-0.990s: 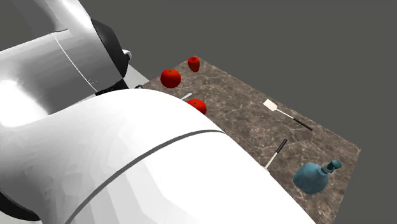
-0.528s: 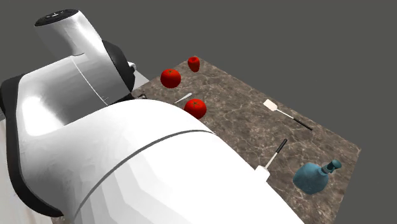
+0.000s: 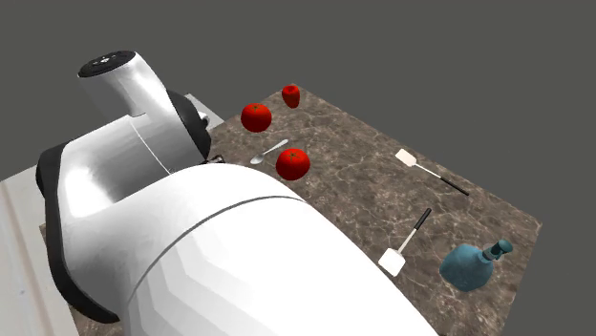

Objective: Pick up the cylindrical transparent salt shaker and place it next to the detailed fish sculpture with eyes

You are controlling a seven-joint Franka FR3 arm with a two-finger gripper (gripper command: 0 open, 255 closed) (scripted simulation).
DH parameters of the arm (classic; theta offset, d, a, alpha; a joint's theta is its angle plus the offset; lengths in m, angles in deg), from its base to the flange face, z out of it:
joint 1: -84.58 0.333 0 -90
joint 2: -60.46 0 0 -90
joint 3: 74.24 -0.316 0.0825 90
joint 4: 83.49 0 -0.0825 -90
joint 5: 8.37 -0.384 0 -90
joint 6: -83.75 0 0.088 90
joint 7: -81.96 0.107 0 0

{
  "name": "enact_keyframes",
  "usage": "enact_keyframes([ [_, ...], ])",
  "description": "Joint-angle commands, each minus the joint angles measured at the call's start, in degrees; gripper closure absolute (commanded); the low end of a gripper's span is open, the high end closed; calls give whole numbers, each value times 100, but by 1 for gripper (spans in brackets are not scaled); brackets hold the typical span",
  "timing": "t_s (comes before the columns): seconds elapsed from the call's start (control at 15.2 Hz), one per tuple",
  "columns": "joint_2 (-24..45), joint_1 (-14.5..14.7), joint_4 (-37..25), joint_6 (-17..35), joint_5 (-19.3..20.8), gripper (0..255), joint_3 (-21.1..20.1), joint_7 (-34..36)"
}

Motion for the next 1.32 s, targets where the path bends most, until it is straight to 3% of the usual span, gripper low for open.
enact_keyframes([
  [0.0,11,-8,158,174,11,255,13,1],
  [0.99,391,-28,994,1386,77,255,32,108],
  [1.25,415,-29,1024,1441,81,255,33,114],
])
